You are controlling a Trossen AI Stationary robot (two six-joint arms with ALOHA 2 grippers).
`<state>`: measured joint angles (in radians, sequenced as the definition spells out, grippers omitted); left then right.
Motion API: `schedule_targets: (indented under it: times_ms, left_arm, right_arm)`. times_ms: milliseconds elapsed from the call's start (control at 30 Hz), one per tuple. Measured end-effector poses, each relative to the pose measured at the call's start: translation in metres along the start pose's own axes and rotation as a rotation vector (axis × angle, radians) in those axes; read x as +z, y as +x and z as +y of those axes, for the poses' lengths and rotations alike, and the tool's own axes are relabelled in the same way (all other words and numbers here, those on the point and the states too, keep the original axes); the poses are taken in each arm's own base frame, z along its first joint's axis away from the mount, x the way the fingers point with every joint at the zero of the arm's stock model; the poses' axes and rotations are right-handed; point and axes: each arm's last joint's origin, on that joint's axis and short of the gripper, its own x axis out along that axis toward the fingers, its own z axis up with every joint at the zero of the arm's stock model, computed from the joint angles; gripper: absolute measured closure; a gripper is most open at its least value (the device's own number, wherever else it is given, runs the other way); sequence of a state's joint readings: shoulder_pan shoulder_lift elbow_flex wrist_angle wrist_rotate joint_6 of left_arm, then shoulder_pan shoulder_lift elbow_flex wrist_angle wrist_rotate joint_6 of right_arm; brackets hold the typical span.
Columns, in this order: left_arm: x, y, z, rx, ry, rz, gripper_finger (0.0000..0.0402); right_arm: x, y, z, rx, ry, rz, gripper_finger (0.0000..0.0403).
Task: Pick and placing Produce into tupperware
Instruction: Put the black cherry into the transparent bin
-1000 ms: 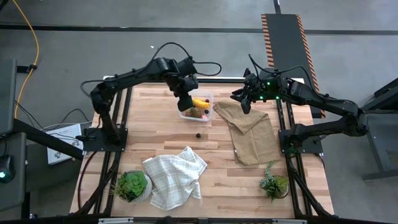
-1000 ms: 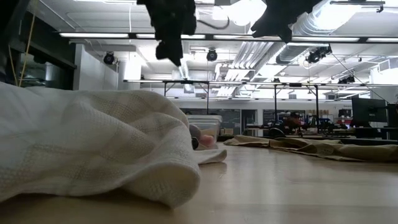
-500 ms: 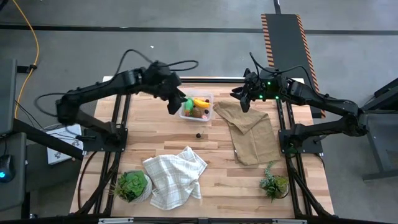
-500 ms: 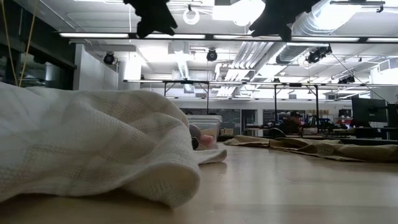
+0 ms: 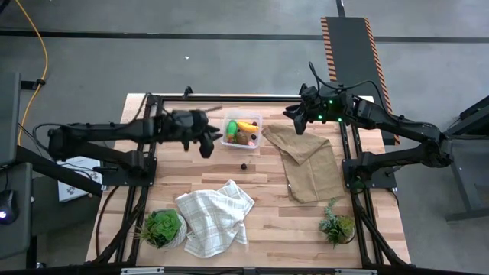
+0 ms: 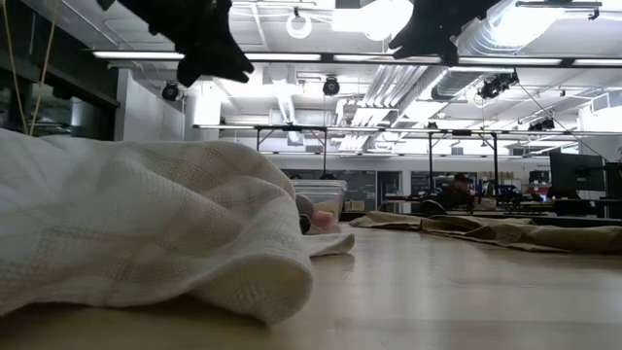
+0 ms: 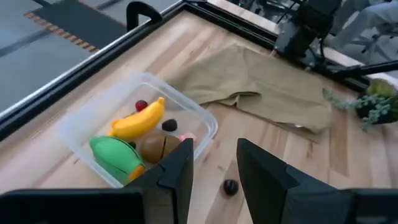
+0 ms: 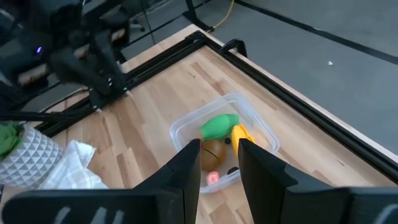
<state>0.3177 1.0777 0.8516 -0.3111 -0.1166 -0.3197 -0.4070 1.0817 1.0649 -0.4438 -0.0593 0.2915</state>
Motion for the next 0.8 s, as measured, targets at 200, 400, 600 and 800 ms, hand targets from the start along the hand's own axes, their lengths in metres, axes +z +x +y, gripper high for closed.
schedule_targets:
  times_ms: [200,400,600,800]
  left_arm:
    - [-0.034,0.013,-0.009,-0.022,-0.020,-0.078,0.0289]
    - [-0.061,0.024,-0.002,-0.058,-0.068,-0.197,0.0289]
    - [-0.092,0.032,0.010,-0.012,-0.087,-0.249,0.0289]
    - [-0.124,0.036,0.024,0.031,-0.161,-0.322,0.0289]
  right_arm:
    - [0.000,0.000,-0.002,-0.038,0.038,-0.004,0.0304]
    - [0.000,0.000,-0.002,-0.039,0.076,-0.004,0.0304]
    - [-0.001,0.000,-0.003,-0.044,0.090,0.008,0.0304]
    - [-0.007,0.000,-0.004,-0.062,0.073,0.065,0.0304]
